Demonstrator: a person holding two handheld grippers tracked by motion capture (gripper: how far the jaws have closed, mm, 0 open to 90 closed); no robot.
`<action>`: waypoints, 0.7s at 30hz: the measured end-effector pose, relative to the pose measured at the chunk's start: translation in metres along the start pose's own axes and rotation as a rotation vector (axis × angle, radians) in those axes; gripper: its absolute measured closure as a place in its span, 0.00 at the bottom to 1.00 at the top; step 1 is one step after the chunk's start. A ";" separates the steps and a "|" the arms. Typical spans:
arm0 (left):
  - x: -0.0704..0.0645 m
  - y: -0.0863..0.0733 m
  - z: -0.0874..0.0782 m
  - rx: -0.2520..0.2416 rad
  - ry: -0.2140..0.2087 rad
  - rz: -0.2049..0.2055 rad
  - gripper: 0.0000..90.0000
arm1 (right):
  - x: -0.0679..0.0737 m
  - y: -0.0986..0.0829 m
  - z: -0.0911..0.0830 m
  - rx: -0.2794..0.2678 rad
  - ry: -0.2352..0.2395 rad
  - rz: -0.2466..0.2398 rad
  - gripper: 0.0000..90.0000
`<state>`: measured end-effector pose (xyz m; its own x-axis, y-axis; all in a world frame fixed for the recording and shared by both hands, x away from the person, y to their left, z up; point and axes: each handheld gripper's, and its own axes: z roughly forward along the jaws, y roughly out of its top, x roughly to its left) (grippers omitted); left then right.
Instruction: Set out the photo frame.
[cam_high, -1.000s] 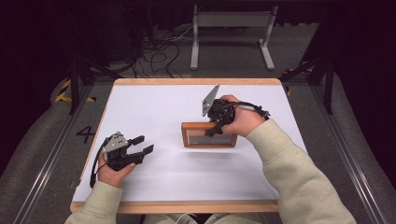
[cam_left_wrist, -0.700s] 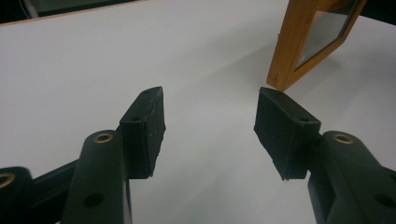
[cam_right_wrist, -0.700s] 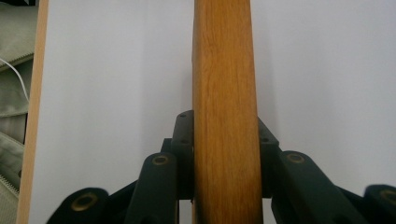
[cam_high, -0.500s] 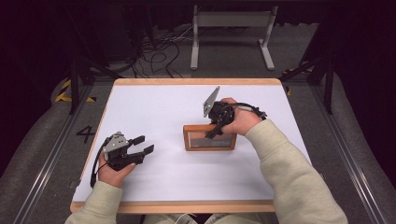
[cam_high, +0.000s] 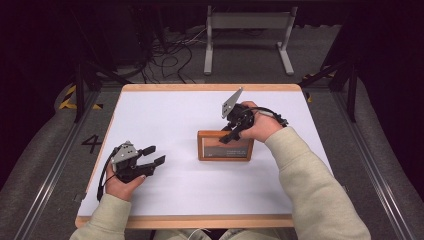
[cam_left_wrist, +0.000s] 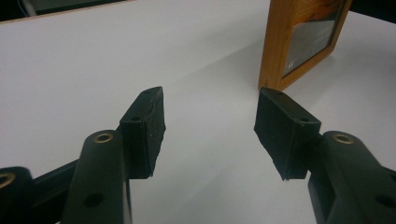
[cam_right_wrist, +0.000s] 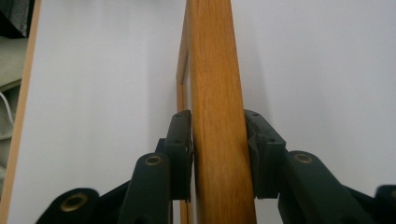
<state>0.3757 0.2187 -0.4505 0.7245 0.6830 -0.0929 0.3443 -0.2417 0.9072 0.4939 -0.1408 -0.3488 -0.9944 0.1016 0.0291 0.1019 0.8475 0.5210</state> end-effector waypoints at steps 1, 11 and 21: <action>0.000 0.000 0.000 0.001 0.000 0.000 0.48 | 0.000 0.000 -0.001 0.007 -0.013 0.006 0.70; 0.000 0.000 0.000 0.000 0.000 0.003 0.48 | -0.008 -0.005 0.003 0.004 -0.123 0.046 0.60; 0.000 0.000 0.001 0.001 0.005 -0.002 0.46 | -0.009 -0.012 -0.003 -0.034 -0.211 0.125 0.35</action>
<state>0.3763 0.2183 -0.4506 0.7208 0.6869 -0.0928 0.3466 -0.2413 0.9064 0.5018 -0.1530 -0.3529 -0.9458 0.3143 -0.0819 0.2194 0.8040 0.5527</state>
